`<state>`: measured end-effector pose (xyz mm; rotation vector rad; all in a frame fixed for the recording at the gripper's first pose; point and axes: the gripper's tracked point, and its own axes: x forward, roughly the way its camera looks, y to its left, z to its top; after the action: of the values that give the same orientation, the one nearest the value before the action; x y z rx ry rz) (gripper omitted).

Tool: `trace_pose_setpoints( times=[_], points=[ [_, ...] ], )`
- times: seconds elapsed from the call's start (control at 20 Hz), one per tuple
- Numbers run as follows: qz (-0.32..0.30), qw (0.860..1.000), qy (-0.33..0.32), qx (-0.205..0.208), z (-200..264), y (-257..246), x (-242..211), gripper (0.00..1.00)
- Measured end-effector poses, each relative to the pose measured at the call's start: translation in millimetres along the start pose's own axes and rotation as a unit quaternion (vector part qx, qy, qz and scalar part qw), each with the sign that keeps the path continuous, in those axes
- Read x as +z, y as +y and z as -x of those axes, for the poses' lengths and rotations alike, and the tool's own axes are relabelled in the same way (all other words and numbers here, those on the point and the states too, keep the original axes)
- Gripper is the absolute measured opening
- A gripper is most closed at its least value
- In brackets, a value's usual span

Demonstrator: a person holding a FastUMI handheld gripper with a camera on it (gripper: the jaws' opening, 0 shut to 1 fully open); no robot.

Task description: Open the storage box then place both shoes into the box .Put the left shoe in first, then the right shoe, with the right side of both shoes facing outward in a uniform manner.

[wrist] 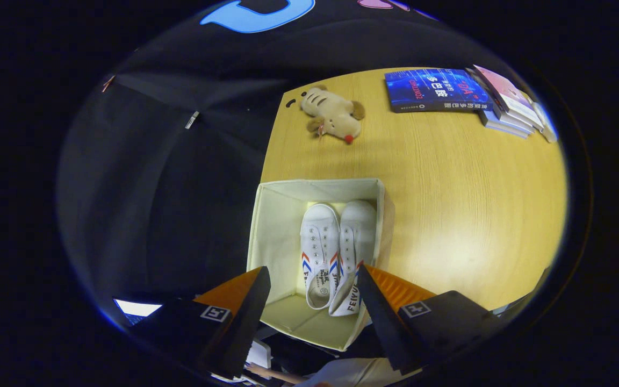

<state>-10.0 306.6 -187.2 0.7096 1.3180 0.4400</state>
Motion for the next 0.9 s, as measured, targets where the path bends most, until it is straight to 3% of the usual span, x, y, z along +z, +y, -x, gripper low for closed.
trace_pose_setpoints(
  times=[0.2, 0.45, 0.7, 0.9],
  points=[
    [0.011, 1.0, -0.02, 0.01, 10.1, -0.1, 3.2, 0.99],
    [0.039, 0.995, -0.095, 0.015, 39.7, -12.8, 16.7, 0.99],
    [0.082, 0.982, -0.168, -0.017, 73.7, -41.4, 29.0, 0.99],
    [0.108, 0.964, -0.237, -0.06, 104.6, -69.9, 48.7, 0.99]
  ],
)
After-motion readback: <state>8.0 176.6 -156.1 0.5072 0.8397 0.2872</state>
